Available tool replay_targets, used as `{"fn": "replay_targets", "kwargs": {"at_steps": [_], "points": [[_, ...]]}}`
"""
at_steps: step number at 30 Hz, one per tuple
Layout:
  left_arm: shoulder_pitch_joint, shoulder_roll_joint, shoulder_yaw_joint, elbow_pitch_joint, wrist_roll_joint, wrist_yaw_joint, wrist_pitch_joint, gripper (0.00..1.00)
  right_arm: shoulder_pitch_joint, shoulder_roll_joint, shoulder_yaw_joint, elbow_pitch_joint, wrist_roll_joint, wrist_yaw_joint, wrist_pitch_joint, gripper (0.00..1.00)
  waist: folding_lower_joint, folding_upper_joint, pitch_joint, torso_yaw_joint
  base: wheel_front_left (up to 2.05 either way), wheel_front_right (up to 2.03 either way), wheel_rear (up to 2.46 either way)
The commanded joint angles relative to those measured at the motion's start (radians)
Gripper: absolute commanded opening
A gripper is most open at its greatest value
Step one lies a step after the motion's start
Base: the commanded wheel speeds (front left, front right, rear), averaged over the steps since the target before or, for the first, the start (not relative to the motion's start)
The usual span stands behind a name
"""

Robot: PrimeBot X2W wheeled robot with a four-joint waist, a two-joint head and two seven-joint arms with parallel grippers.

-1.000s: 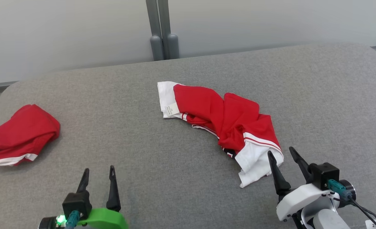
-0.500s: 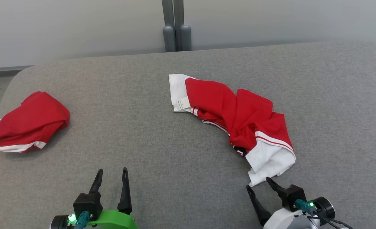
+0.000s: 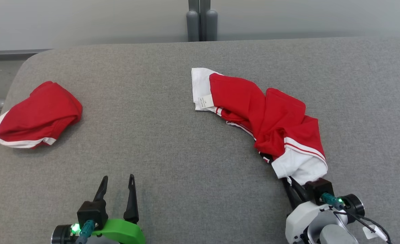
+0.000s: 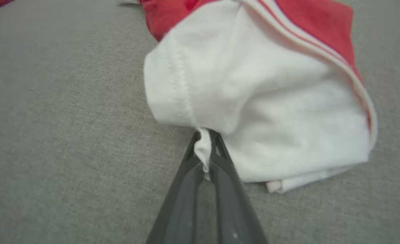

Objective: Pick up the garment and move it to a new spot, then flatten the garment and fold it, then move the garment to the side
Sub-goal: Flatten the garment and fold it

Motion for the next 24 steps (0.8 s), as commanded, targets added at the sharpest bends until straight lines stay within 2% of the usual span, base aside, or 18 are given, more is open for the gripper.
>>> {"fn": "replay_targets", "kwargs": {"at_steps": [1,9,15,24], "points": [[-0.003,0.002,0.002,0.004,-0.001,-0.002,0.000,1.00,0.002,-0.001,-0.004,-0.029,0.014,-0.002,0.000,0.00,0.0000,0.0000,-0.010,-0.008,0.00,0.00,0.00],[0.030,0.002,-0.016,0.020,0.000,-0.018,0.000,1.00,0.010,-0.053,-0.036,-0.306,0.102,-0.002,-0.001,0.00,0.0000,0.0000,-0.076,-0.057,0.00,0.00,0.00],[0.042,0.003,-0.041,0.029,-0.007,-0.021,0.000,1.00,-0.052,-0.120,-0.169,-0.487,0.145,-0.002,-0.001,0.00,0.0000,0.0000,-0.111,-0.082,0.00,0.00,0.00],[0.050,0.003,-0.065,0.038,-0.032,-0.012,0.000,1.00,-0.126,-0.229,-0.282,-0.536,0.132,-0.002,-0.001,0.00,0.0000,0.0000,-0.116,-0.070,0.00,0.00,0.00]]}}
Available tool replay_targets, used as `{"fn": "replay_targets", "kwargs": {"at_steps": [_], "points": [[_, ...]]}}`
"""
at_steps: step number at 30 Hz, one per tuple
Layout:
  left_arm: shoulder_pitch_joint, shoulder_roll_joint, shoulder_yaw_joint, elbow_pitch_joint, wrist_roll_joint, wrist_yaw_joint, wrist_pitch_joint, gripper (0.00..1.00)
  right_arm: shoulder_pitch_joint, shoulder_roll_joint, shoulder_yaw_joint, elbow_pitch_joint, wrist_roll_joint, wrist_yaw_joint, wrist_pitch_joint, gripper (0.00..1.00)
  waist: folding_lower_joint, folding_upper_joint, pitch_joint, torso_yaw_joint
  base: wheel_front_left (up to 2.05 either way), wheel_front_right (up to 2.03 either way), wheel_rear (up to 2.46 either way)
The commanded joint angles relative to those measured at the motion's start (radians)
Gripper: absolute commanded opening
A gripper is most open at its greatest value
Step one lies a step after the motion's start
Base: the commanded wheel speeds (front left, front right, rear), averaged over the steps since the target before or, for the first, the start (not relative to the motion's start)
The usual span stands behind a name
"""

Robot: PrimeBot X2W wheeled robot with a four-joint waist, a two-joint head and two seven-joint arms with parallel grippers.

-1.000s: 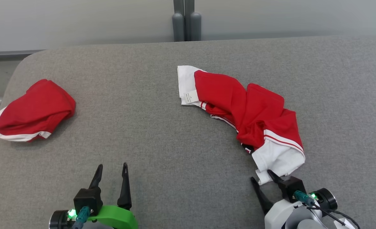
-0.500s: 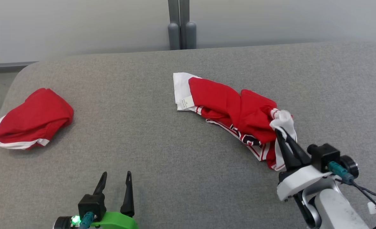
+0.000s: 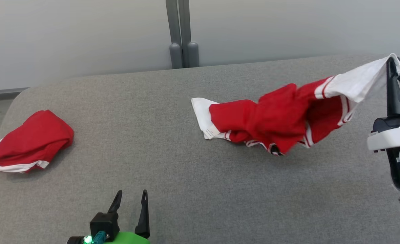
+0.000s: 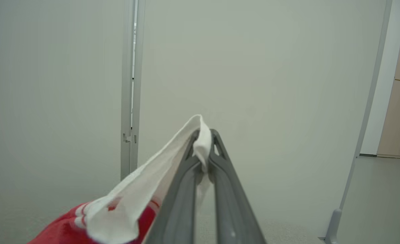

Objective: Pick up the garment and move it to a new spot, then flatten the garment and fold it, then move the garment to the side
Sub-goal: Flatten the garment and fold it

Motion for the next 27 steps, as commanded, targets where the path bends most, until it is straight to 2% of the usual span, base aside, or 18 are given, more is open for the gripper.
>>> {"fn": "replay_targets", "kwargs": {"at_steps": [1,6,9,12,17,19,23,27], "points": [[0.014,0.003,-0.002,0.001,-0.002,0.006,0.000,1.00,-0.020,-0.014,-0.006,-0.002,-0.008,-0.001,-0.003,0.00,0.0000,-0.0001,0.004,0.008,0.00,0.00,0.00],[0.007,0.003,-0.010,0.002,-0.012,0.010,0.000,1.00,-0.075,-0.056,0.027,0.018,-0.021,-0.001,-0.003,0.00,0.0000,-0.0001,0.021,0.034,0.00,0.00,0.00],[-0.019,0.003,-0.027,0.001,-0.019,0.010,0.000,1.00,-0.161,-0.095,0.103,0.050,-0.028,-0.001,-0.003,0.00,0.0000,-0.0001,0.048,0.063,0.00,0.00,0.00],[-0.036,0.003,-0.044,0.003,-0.032,0.013,0.000,1.00,-0.271,-0.107,0.215,0.083,-0.026,-0.001,-0.003,0.00,0.0000,-0.0001,0.071,0.097,0.00,0.00,0.00],[-0.060,0.003,-0.077,0.012,-0.052,0.021,0.000,1.00,-0.531,-0.083,0.427,0.154,-0.007,-0.001,-0.003,0.00,0.0000,-0.0001,0.096,0.163,0.00,0.00,0.00],[-0.066,0.003,-0.090,0.016,-0.060,0.024,0.000,1.00,-0.640,-0.055,0.479,0.182,0.013,-0.002,-0.003,0.00,0.0000,-0.0001,0.101,0.190,0.00,0.00,0.00],[-0.077,0.003,-0.110,0.017,-0.073,0.030,0.000,1.00,-0.806,-0.017,0.555,0.197,0.021,-0.002,-0.003,0.00,0.0000,-0.0001,0.104,0.236,0.00,0.00,0.00],[-0.084,0.003,-0.122,0.003,-0.085,0.042,0.000,1.00,-0.870,-0.056,0.583,0.208,0.017,-0.002,-0.003,0.00,0.0000,-0.0001,0.117,0.258,0.00,0.00,0.00]]}}
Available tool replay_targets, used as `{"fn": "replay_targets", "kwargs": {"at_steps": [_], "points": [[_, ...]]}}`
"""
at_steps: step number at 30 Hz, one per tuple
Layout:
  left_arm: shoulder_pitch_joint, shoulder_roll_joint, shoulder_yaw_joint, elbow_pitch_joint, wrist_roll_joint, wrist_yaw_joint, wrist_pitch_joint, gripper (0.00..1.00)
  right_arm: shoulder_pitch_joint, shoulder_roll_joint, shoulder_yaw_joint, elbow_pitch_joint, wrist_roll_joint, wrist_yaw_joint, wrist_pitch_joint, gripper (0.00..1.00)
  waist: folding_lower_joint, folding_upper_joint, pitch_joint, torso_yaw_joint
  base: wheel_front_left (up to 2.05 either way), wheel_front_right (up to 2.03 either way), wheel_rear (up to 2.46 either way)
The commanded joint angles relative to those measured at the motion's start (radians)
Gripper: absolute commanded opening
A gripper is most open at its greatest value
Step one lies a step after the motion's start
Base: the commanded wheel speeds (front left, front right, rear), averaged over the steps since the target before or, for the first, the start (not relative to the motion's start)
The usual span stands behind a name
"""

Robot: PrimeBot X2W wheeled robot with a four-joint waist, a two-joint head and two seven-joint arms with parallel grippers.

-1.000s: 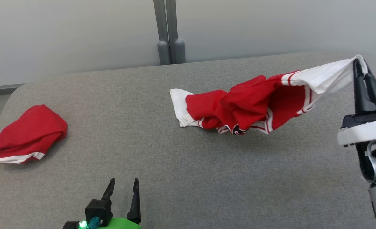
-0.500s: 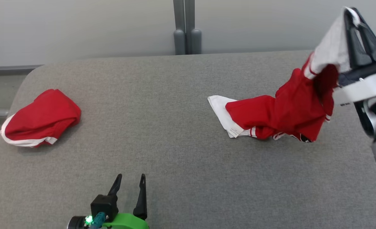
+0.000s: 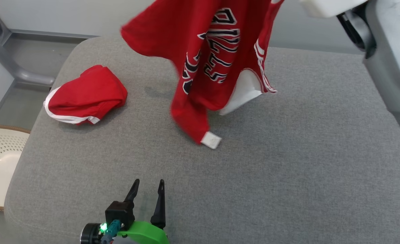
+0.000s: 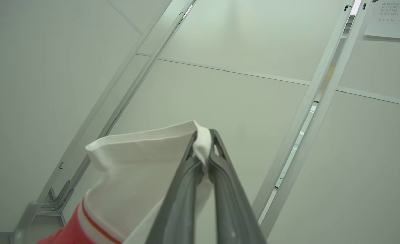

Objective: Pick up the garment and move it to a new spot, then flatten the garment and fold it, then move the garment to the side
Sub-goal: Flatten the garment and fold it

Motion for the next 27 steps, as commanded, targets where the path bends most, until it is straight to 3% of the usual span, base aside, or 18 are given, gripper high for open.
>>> {"fn": "replay_targets", "kwargs": {"at_steps": [1,10,13,17,18,19,20,27], "points": [[-0.019,0.003,0.001,-0.006,-0.005,0.008,0.000,1.00,0.016,-0.033,-0.013,0.008,-0.004,-0.002,-0.003,0.00,0.0000,0.0000,0.022,0.016,0.00,0.00,0.00],[-0.051,0.003,0.019,0.003,0.042,-0.012,0.000,1.00,0.341,-0.199,-0.164,0.063,0.020,-0.002,-0.003,0.00,0.0000,0.0000,0.092,-0.068,0.00,0.00,0.00],[-0.069,0.003,0.016,0.006,0.046,-0.020,0.000,1.00,0.492,-0.210,-0.233,0.121,0.022,-0.002,-0.003,0.00,0.0000,0.0000,0.109,-0.090,0.00,0.00,0.00],[-0.082,0.003,0.013,0.013,0.064,-0.026,0.000,1.00,0.657,-0.172,-0.329,0.234,0.025,-0.002,-0.003,0.00,0.0000,0.0000,0.114,-0.115,0.00,0.00,0.00],[-0.084,0.004,0.017,0.015,0.067,-0.028,0.000,1.00,0.690,-0.156,-0.354,0.268,0.019,-0.002,-0.003,0.28,0.0000,0.0000,0.112,-0.123,0.00,0.00,0.00],[-0.086,0.004,0.019,0.016,0.074,-0.031,0.000,1.00,0.708,-0.137,-0.379,0.282,0.015,-0.002,-0.003,0.96,0.0000,0.0000,0.111,-0.132,0.00,0.00,0.00],[-0.089,0.004,0.020,0.016,0.077,-0.033,0.000,1.00,0.722,-0.124,-0.399,0.287,0.005,-0.002,-0.003,1.00,0.0000,0.0000,0.111,-0.137,0.00,0.00,0.00],[-0.116,0.004,0.008,-0.007,0.070,-0.048,0.000,1.00,0.825,-0.013,-0.518,0.232,-0.061,-0.002,-0.003,1.00,0.0000,0.0000,0.090,-0.181,0.00,0.00,0.00]]}}
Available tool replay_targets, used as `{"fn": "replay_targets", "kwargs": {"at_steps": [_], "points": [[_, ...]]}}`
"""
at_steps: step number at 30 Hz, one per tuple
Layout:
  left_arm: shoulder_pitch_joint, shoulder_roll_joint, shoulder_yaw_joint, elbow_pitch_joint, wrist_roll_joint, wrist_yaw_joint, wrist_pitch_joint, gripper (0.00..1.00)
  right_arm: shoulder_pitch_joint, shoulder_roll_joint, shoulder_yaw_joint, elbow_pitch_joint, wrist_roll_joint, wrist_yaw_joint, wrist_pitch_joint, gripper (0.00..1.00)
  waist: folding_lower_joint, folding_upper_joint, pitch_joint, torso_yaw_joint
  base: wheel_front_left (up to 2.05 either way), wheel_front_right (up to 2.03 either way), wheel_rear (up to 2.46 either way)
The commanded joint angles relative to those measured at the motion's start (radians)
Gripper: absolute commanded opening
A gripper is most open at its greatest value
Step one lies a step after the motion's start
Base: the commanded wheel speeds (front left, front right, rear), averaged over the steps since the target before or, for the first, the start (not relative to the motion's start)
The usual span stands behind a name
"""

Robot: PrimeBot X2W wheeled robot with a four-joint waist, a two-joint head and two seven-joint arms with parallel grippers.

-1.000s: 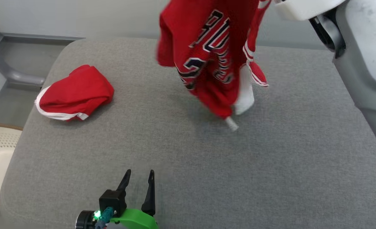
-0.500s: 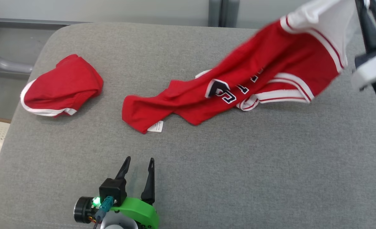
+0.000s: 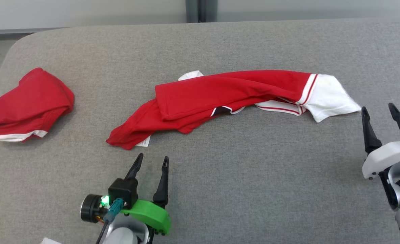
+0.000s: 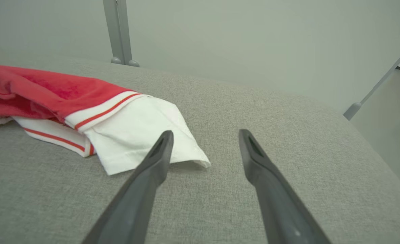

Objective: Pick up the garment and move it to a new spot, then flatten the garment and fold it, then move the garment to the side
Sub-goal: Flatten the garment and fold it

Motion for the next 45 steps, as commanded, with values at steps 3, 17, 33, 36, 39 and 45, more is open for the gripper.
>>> {"fn": "replay_targets", "kwargs": {"at_steps": [3,17,33,36,39,45], "points": [[-0.069,0.004,-0.028,-0.025,-0.030,-0.006,-0.001,1.00,0.062,0.053,-0.045,-0.053,-0.027,-0.002,-0.003,1.00,0.0000,0.0000,-0.010,-0.039,0.00,0.00,0.00],[-0.288,0.005,0.025,0.222,-0.119,0.080,0.000,1.00,0.039,0.144,0.047,-0.174,-0.019,-0.002,-0.003,1.00,0.0000,0.0000,0.068,-0.173,0.00,0.00,0.00],[-0.240,0.004,0.051,0.159,-0.142,0.049,-0.001,0.00,0.070,0.170,0.026,-0.172,-0.016,-0.002,-0.003,1.00,0.0000,0.0000,0.040,-0.162,0.00,0.00,0.00],[-0.201,0.004,0.049,0.127,-0.145,0.045,0.000,0.00,0.089,0.169,0.016,-0.162,-0.016,-0.002,-0.003,1.00,0.0000,0.0000,0.001,-0.144,0.00,0.00,0.00],[-0.142,0.004,0.042,0.097,-0.165,0.047,0.000,0.00,0.122,0.172,0.002,-0.153,-0.014,-0.002,-0.003,1.00,0.0000,0.0000,-0.051,-0.120,0.00,0.00,0.00],[-0.020,0.004,0.049,0.073,-0.180,0.062,0.000,0.00,0.187,0.183,-0.021,-0.143,-0.011,-0.002,-0.003,1.00,0.0000,0.0000,-0.140,-0.078,0.00,0.00,0.00]]}}
